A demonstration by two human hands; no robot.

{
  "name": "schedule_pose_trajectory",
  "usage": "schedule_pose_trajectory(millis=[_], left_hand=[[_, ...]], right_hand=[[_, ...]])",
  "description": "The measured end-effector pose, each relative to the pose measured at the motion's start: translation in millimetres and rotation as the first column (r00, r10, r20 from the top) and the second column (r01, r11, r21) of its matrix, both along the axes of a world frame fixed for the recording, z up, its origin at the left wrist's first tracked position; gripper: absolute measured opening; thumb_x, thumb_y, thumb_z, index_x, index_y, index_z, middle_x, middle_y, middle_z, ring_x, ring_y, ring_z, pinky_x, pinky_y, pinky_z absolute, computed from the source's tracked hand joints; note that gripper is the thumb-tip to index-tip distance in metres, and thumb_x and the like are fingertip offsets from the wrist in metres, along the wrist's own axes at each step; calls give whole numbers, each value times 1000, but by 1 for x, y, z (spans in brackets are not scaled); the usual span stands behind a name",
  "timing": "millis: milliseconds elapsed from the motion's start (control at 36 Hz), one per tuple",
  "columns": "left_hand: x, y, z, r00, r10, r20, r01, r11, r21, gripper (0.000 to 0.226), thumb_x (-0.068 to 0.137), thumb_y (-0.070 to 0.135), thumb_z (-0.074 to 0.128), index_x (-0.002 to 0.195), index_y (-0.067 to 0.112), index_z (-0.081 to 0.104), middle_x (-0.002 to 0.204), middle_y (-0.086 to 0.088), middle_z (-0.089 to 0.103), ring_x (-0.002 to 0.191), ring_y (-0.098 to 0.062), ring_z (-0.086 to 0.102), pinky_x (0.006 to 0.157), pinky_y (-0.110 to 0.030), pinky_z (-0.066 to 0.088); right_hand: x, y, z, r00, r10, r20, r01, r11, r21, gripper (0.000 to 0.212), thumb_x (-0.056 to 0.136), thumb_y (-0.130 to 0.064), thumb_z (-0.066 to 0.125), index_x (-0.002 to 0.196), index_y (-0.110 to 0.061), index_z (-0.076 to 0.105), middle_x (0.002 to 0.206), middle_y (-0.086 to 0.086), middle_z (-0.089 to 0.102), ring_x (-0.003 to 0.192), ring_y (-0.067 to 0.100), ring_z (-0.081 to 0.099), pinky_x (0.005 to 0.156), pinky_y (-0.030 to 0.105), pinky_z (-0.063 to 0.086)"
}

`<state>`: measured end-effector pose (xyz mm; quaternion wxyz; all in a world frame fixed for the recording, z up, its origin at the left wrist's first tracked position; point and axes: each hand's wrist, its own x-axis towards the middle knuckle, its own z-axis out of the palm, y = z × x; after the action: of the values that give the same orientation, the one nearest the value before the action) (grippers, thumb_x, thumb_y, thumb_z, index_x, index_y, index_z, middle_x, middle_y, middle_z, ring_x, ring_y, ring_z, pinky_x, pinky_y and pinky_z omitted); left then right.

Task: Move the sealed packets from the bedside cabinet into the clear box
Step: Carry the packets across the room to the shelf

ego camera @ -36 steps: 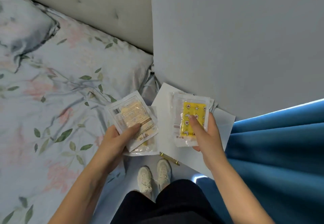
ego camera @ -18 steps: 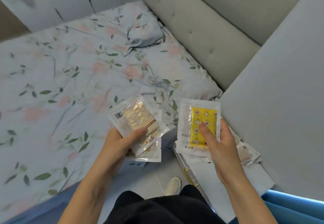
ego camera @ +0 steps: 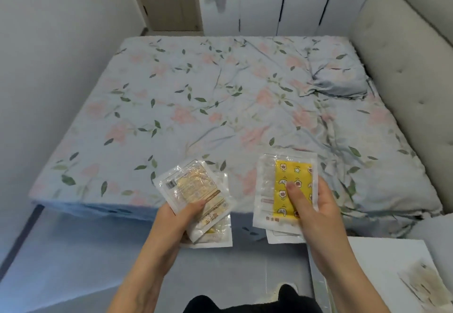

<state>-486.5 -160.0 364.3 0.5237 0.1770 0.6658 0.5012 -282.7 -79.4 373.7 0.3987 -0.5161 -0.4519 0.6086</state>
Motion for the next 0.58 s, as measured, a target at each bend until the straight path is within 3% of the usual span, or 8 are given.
schedule_pose_trajectory(millis=[111,194,278,389,472,528,583], left_hand=[[-68,-57,8,986,165,-34,-165,986,-1,18,69,21,69,86,19,75,93,-10,75,82,-27,72,80,-45,53],[-116,-100,13,948,316,-50,-315,949,26,12,83,8,66,92,13,71,89,-9,76,76,-22,73,72,-39,57],[-157,-141,17,889,456,-39,-454,889,57,15,87,5,59,92,15,70,86,-5,76,75,-19,73,63,-31,60],[-200,-189,17,805,593,-10,-591,803,73,15,86,5,60,92,15,70,90,-8,76,78,-21,73,65,-34,60],[-228,-218,13,739,674,18,-673,736,72,17,87,7,60,97,17,69,90,-5,76,79,-20,73,62,-31,60],[-245,-234,10,695,719,26,-719,692,66,17,87,9,60,98,19,68,91,-3,76,82,-20,73,66,-34,58],[-263,-246,7,659,752,26,-751,657,67,18,88,7,59,96,20,69,91,-1,76,84,-18,73,74,-37,56]], right_hand=[[-80,-31,2,989,145,-27,-145,989,-4,23,75,-39,62,97,-32,63,94,-6,74,85,13,72,76,34,55],[-143,-55,0,965,258,-54,-260,965,-34,24,74,-37,63,97,-28,63,93,1,74,81,17,72,73,37,55],[-203,-77,-2,927,368,-68,-371,927,-53,28,73,-35,66,99,-26,63,94,3,74,81,20,72,71,37,55],[-271,-101,-3,862,505,-52,-506,862,-25,12,81,-28,65,93,-29,63,88,-7,74,79,15,72,69,31,56],[-316,-117,-4,814,581,-24,-581,813,-25,8,86,-25,64,93,-29,64,92,-2,74,81,16,72,70,32,56],[-344,-128,-5,781,625,-22,-625,780,-23,9,86,-24,65,94,-28,64,93,-1,74,80,17,72,69,32,57],[-372,-137,-4,753,656,-52,-657,753,-36,13,87,-18,64,98,-25,62,87,-5,74,72,12,72,57,23,55]])
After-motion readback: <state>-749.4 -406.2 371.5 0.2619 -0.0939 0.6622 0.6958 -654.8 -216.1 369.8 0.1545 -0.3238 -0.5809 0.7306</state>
